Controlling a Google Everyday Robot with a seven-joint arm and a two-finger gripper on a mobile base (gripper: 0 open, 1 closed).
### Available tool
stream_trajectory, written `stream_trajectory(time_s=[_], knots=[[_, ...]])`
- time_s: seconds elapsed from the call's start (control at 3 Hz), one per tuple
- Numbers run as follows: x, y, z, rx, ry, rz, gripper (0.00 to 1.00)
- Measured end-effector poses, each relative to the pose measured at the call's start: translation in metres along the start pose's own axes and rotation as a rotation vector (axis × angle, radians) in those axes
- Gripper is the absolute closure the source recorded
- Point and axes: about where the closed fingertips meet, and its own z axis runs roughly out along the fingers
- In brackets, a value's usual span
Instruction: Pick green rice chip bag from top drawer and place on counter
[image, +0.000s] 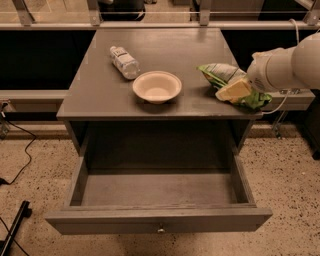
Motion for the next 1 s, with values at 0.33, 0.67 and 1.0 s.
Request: stream_trajectory(time_s=[0.33, 0.67, 1.0], knots=[[0.009, 0.007, 0.000, -0.057, 0.046, -0.033, 0.00], [0.020, 0.008, -0.024, -0.117, 0.087, -0.079, 0.00], [0.023, 0.014, -0.026, -0.141, 0.102, -0.092, 0.00]])
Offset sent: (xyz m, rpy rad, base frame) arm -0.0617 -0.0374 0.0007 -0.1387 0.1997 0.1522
